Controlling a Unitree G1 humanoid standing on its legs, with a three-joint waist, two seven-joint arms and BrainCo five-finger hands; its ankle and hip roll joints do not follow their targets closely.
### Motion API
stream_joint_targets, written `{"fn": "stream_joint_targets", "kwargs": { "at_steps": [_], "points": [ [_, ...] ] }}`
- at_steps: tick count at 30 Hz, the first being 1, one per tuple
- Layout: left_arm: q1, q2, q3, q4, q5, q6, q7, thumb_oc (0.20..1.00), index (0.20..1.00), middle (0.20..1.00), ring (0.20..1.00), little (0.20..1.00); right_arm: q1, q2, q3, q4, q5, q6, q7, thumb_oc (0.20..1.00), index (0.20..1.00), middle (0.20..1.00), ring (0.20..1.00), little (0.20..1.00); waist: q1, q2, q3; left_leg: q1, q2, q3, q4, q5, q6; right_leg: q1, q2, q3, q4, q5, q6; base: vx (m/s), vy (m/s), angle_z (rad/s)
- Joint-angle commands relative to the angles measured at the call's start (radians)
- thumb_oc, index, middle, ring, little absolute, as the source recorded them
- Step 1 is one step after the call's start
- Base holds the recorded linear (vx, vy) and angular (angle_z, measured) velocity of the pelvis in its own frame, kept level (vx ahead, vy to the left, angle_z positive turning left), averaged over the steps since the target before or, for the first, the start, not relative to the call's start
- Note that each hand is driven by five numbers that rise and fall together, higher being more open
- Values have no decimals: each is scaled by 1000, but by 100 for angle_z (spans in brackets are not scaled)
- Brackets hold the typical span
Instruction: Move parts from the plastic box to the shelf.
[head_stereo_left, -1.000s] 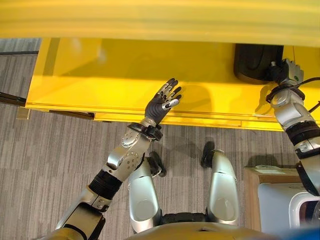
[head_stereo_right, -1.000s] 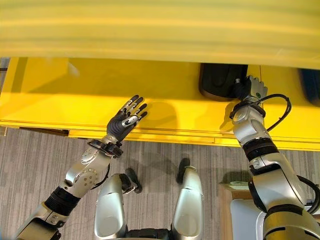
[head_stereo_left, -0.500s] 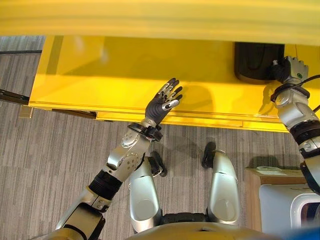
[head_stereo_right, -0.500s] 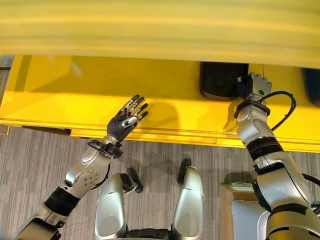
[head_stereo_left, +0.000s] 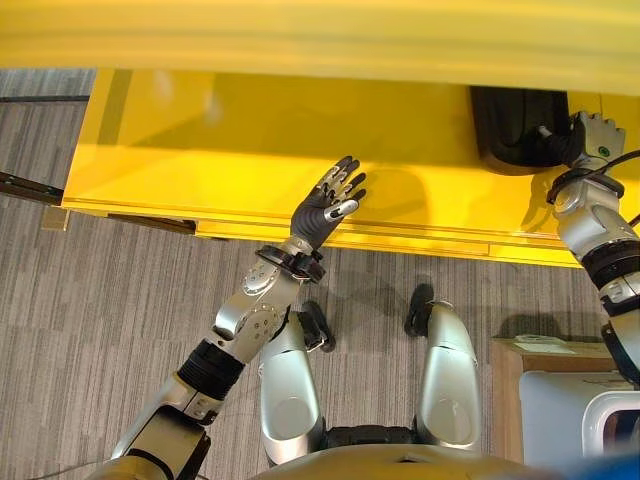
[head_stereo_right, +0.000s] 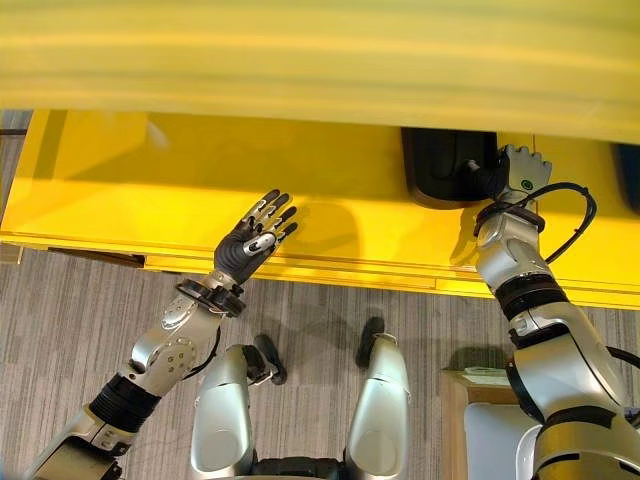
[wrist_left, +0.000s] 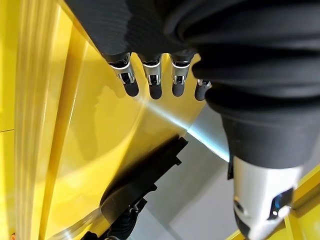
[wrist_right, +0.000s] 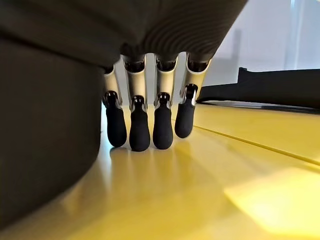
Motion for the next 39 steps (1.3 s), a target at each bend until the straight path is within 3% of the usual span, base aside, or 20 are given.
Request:
{"fn": "stream_joint_targets", "kwargs": {
  "at_steps": [1,4,9,10,15,17,23,39],
  "points": [
    [12,-9,-30,-70,-19,-73,-29,1000,1000,1000,1000,1000,1,-4,-56,-40,81,-101,-178,1000,1000,1000,1000,1000,10,11,-20,29,-31,-48,-102,40,-16,41,-8,-30,159,-146,37,21,77,0],
    [16,-16,-33,-83,-34,-78,-16,1000,1000,1000,1000,1000,50,18,-121,-129,87,-160,-286,1000,1000,1000,1000,1000,-3,15,-20,31,-37,-48,-101,37,-14,44,-2,-24,174,-160,33,14,35,0],
    [19,-20,-34,-84,-32,-78,-10,1000,1000,1000,1000,1000,72,26,-142,-160,74,-179,-304,1000,1000,1000,1000,1000,-6,15,-20,35,-40,-48,-103,37,-14,49,2,-23,173,-162,32,7,11,0],
    [32,-32,-28,-97,-27,-81,8,1000,1000,1000,1000,1000,126,47,-192,-294,81,-198,-328,1000,1000,1000,1000,1000,-25,16,-20,44,-45,-46,-107,36,-15,59,10,-18,170,-167,32,46,77,-1],
    [49,-45,-8,-109,-20,-75,15,1000,1000,1000,1000,1000,199,105,-251,-392,285,-203,-261,1000,1000,1000,1000,1000,-39,14,-20,61,-48,-36,-119,40,-14,71,18,-8,162,-170,26,21,47,-8],
    [59,-48,7,-118,-19,-61,20,1000,1000,1000,1000,1000,242,172,-298,-429,419,-205,-195,1000,1000,1000,1000,1000,-46,12,-20,77,-51,-28,-127,43,-9,82,22,-7,158,-170,21,28,34,-3],
    [74,-52,22,-130,-9,-55,22,1000,1000,1000,1000,1000,298,232,-332,-454,554,-200,-103,1000,1000,1000,1000,1000,-53,7,-20,107,-56,-18,-155,58,-6,104,26,-1,123,-149,24,7,5,-2],
    [77,-49,40,-147,-7,-19,31,1000,1000,1000,1000,1000,321,268,-359,-406,618,-220,-10,1000,1000,1000,1000,1000,-43,1,-20,134,-49,-8,-163,73,-1,144,35,-11,105,-139,15,2,-4,0]
  ]
}}
